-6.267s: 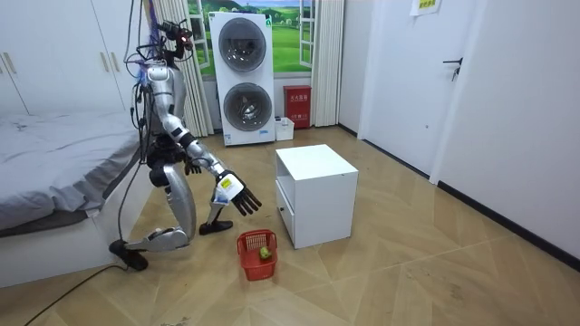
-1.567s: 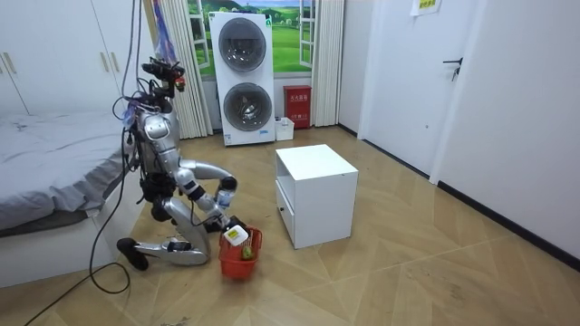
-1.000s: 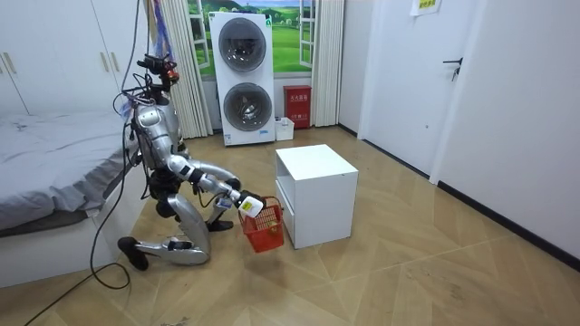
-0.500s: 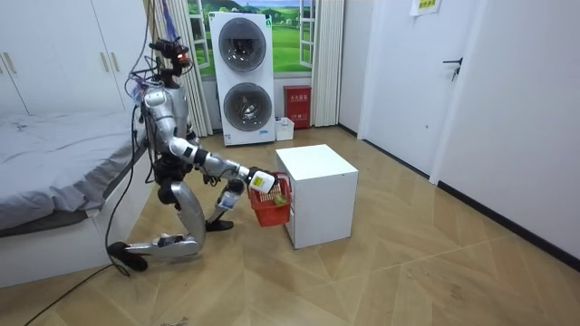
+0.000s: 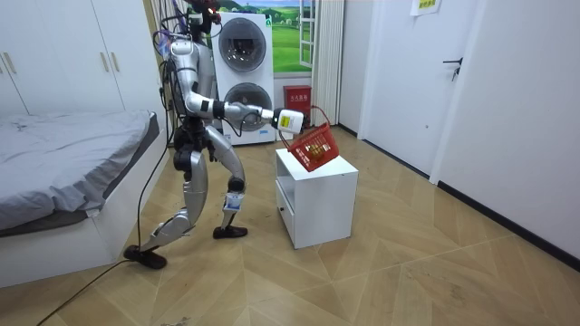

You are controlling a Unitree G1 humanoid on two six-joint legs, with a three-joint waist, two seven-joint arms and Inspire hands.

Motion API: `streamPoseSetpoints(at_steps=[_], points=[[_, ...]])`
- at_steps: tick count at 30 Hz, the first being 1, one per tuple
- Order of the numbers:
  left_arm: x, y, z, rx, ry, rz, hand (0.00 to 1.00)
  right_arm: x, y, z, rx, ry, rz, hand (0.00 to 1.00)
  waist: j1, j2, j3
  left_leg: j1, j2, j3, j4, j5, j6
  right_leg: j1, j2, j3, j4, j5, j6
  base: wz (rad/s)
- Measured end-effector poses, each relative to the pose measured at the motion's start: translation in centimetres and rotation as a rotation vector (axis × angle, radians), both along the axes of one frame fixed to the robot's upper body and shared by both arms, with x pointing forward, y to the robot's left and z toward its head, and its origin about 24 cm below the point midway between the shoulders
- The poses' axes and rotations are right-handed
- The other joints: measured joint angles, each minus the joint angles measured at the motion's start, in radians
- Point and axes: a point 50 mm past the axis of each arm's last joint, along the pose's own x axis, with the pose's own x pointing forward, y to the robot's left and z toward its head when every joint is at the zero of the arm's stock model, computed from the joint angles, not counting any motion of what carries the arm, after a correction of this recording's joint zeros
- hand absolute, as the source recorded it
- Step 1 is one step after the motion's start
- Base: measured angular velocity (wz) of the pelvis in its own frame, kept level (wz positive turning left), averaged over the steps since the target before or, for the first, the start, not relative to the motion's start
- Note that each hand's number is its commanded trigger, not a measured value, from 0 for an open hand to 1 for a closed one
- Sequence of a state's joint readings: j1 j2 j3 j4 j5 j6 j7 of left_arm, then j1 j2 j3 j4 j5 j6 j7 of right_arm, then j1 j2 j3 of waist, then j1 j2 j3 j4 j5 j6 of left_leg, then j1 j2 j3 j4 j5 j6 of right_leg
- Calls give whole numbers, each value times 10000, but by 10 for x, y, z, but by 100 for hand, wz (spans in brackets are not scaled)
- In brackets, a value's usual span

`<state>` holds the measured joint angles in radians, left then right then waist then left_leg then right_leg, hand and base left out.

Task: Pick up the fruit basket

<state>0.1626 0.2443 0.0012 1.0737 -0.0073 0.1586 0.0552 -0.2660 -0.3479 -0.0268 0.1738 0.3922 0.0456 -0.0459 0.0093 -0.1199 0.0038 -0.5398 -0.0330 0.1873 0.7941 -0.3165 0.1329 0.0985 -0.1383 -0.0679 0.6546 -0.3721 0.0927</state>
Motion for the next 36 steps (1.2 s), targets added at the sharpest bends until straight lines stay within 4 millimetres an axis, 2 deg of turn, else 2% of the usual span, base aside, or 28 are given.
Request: streamPoseSetpoints(at_steps=[1, 3, 5, 6, 7, 8, 9, 10, 11, 12, 13, 14, 15, 16, 17, 18, 19, 20, 21, 22, 24, 27, 28, 31, 36], points=[[0, -1, 0, -66, 16, -4, 0, 0, 2, 4, -17, -161, 143, 100, -7, 2, 2, 84, 52, 32, -92, 1, -3, 1, 10, -25, -45, 182, -53, -16], [1, -3, -1, -236, 33, -28, 0, -1, 5, 14, -47, -614, 417, 100, -168, 36, 22, 156, -1, 125, -212, 6, -10, -11, 0, 0, 35, 339, -98, 14], [1, -3, -1, -272, 45, -36, 0, -1, 8, 18, -139, -757, 636, 100, -157, 47, 31, 380, -15, 328, -416, 5, -10, -63, -4, 184, 241, 689, -101, 14], [0, -3, -1, -283, 85, 49, 0, -1, 10, 17, -191, -757, 713, 100, -51, 79, 38, 625, -22, 335, -600, 5, -10, -117, 1, 197, 481, 1171, -151, 6], [-2, -2, 0, -273, 161, 171, 0, -2, 11, 17, -166, -769, 779, 100, -54, 119, 63, 983, -83, 333, -876, 5, -10, -162, 11, 134, 812, 1850, -172, 29], [-2, -1, 0, -253, 180, 173, 0, -3, 12, 19, -183, -859, 825, 100, -101, 145, 55, 1356, -177, 360, -1265, 5, -10, -308, 17, 72, 1281, 2738, -135, 44], [3, -1, 1, -231, 86, 122, 0, -3, 12, 20, -180, -916, 823, 100, -137, 142, 50, 1579, -213, 400, -1502, 5, -10, -405, 22, 53, 1487, 3267, -13, 62], [6, 1, 2, -168, -39, 54, 0, -5, 12, 20, -192, -958, 863, 100, -176, 143, 9, 2043, -285, 425, -2112, 34, -53, -698, 12, -21, 2000, 4378, 130, 43], [10, 2, 3, -129, -118, 10, 0, -5, 13, 21, -201, -976, 886, 100, -148, 131, -5, 2225, -312, 405, -2382, 62, -101, -965, -76, 49, 2479, 4584, 131, 15], [17, 1, 4, -76, -265, -75, 0, -5, 14, 22, -303, -1016, 949, 100, 170, 123, -6, 2465, -317, 385, -2708, 78, -127, -1777, -233, 114, 3555, 3631, -125, -22], [21, 0, 4, -27, -383, -99, 0, -5, 15, 20, -327, -936, 1107, 100, 339, 190, 5, 2773, -313, 98, -2936, 109, -180, -2543, -261, 108, 4123, 2454, -329, -26], [23, 1, 5, 5, -437, -113, 0, -5, 16, 19, -306, -874, 1203, 100, 356, 229, -1, 2966, -296, -51, -3059, 146, -243, -2903, -254, 94, 4243, 1972, -318, -6], [27, 2, 6, 94, -552, -130, 0, -5, 18, 18, -294, -786, 1343, 100, 376, 306, 17, 3315, -203, -381, -3399, 235, -396, -3653, -217, 74, 4144, 1218, -320, 24], [31, 2, 6, 132, -683, -140, 0, -5, 19, 16, -284, -673, 1378, 100, 216, 402, 87, 3648, -59, -812, -3630, 337, -568, -4192, -132, 80, 3374, 754, -346, 37], [33, 1, 6, 127, -742, -151, 0, -6, 19, 14, -287, -600, 1377, 100, 125, 425, 97, 3833, 31, -943, -3755, 371, -627, -4377, -112, 91, 2665, 685, -369, 56], [35, 2, 7, 130, -853, -188, 0, -7, 19, 11, -347, -476, 1371, 100, 43, 322, 70, 4058, 111, -1039, -3877, 421, -755, -4523, -156, 108, 832, 773, -396, 56], [36, -2, 6, 33, -946, -199, 0, -8, 20, 10, -430, -409, 1425, 100, 10, 287, 122, 4241, 235, -1080, -3691, 176, -1199, -4582, -216, 8, -668, 1309, -518, 46], [37, -6, 4, -110, -963, -206, 0, -9, 21, 6, -468, -210, 1544, 100, 134, 394, -33, 4375, 582, -1135, -3731, 79, -1464, -4165, 32, -383, -979, 1399, -696, 21], [36, -8, 4, -177, -962, -211, 0, -9, 24, 4, -445, -127, 1705, 100, 238, 414, -26, 4490, 731, -1116, -3902, 190, -1602, -3948, 167, -478, -1282, 1467, -811, 0], [35, -11, 2, -300, -907, -190, 0, -9, 29, 2, -204, 36, 2049, 100, 381, 466, -29, 4753, 1008, -1077, -4390, 382, -1832, -3457, 498, -550, -2003, 1654, -1025, -7], [32, -14, 1, -421, -843, -166, 0, -10, 36, -1, 9, 152, 2528, 100, 553, 539, -21, 5177, 1283, -1110, -5189, 556, -2012, -2915, 884, -625, -2791, 1920, -1133, 1], [31, -15, 0, -590, -820, -179, 0, -10, 44, -5, -55, 374, 3227, 100, 609, 523, -22, 5688, 1300, -1124, -6052, 801, -1993, -2674, 1014, -720, -3153, 1961, -1098, 10], [29, -15, 0, -632, -801, -175, 0, -11, 47, -7, -59, 542, 3470, 100, 753, 510, -16, 5752, 1286, -1158, -6135, 809, -1990, -2572, 1093, -729, -3321, 1995, -1047, 0], [27, -14, 0, -775, -859, -100, 0, -13, 50, -13, -60, 976, 3907, 100, 862, 459, -29, 5790, 1230, -1263, -6141, 810, -1988, -2316, 1080, -862, -3679, 2122, -927, 8], [27, -12, 1, -904, -960, -51, 0, -16, 60, -19, 241, 1148, 4345, 100, 1091, 354, -33, 5763, 1228, -1435, -6139, 810, -1987, -2054, 1069, -1245, -4046, 2196, -890, 14]])
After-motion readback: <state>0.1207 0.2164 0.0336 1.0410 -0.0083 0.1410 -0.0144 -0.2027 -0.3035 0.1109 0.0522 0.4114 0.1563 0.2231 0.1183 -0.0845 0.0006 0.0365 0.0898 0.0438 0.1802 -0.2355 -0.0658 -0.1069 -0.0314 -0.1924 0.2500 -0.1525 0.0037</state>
